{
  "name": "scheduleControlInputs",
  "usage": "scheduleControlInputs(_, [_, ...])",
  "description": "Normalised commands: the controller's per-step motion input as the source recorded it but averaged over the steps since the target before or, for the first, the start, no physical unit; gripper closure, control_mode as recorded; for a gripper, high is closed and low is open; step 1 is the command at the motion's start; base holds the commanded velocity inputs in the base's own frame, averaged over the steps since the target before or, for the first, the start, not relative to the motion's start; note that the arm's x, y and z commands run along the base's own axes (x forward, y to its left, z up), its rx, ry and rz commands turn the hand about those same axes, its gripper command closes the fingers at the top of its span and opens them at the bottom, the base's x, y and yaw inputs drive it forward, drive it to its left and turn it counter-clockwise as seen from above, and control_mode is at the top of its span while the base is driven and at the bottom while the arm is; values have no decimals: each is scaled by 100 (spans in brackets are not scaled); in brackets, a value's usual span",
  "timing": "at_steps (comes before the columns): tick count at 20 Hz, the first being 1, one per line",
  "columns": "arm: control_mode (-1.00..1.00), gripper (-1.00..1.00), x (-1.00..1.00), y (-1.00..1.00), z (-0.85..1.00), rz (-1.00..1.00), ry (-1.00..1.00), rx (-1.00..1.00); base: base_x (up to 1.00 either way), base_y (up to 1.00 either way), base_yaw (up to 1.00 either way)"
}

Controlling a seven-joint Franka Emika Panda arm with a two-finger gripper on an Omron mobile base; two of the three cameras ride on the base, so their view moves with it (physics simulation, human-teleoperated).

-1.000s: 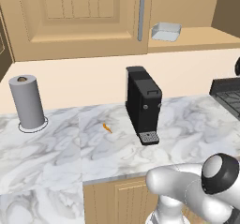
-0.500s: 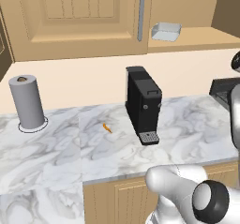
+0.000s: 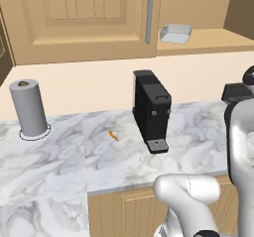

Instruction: Retrieve the tupperware from the cabinet, then place the raw meat into the tupperware to avoid contamination.

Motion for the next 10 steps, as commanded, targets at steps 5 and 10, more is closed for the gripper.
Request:
scheduleControlInputs(5, [-100,-100,-32,43,-22,18,4,25,0,0,0])
scheduleControlInputs(10, [-100,-100,-8,42,-14,21,3,23,0,0,0])
